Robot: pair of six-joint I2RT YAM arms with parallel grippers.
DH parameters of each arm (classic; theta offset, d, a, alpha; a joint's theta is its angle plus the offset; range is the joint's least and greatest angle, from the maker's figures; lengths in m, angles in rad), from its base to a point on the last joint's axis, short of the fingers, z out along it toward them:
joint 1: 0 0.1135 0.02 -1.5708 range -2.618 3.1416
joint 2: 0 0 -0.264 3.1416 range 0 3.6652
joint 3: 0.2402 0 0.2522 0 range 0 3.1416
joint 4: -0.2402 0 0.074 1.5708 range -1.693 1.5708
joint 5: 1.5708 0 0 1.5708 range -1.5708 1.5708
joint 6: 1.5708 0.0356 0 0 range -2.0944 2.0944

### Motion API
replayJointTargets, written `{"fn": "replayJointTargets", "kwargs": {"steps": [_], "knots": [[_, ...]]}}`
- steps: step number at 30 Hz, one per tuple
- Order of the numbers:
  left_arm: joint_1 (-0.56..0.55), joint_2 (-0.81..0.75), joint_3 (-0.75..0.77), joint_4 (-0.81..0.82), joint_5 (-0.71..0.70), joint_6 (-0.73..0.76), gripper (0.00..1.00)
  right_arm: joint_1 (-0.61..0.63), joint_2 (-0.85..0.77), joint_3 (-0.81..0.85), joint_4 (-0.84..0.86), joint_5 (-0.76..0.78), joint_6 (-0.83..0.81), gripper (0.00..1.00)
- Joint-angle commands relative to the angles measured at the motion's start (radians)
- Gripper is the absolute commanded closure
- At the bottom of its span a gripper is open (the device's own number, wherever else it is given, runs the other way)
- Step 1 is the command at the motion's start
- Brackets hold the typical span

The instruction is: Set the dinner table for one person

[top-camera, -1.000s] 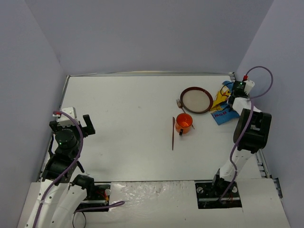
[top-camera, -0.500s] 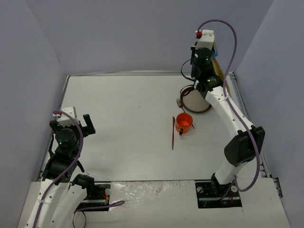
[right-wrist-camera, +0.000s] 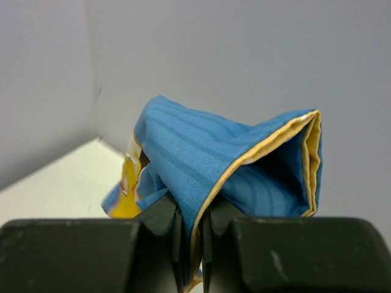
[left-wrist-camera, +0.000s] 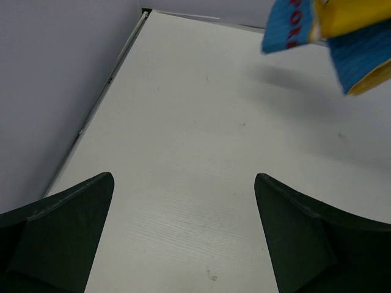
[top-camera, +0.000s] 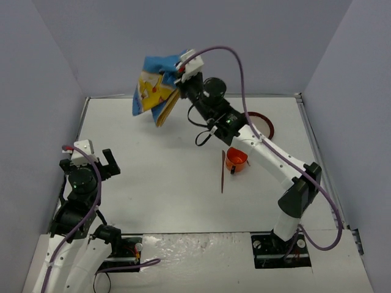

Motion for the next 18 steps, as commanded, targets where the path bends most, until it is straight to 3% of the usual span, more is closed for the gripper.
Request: {"fn": "replayJointTargets", "kwargs": {"steps": [1,5,9,18], "knots": [[-0.006,0.028,0.084,-0.103,-0.105,-0.132,0.03,0.059,-0.005,-0.268,0.122,-0.101,0.108,1.0],[-0.006,0.049,0.084,-0.174,-0.117,-0.238,0.03,0.117,0.014,-0.571,0.171,-0.045,0.255,0.99],[-0.005,0.11,0.081,-0.203,-0.092,-0.321,0.03,0.145,-0.009,-0.729,0.127,0.008,0.388,0.97],[0.049,0.418,0.09,-0.017,-0.063,-0.443,0.03,0.156,-0.103,-0.873,0.001,-0.033,0.427,0.76]]}}
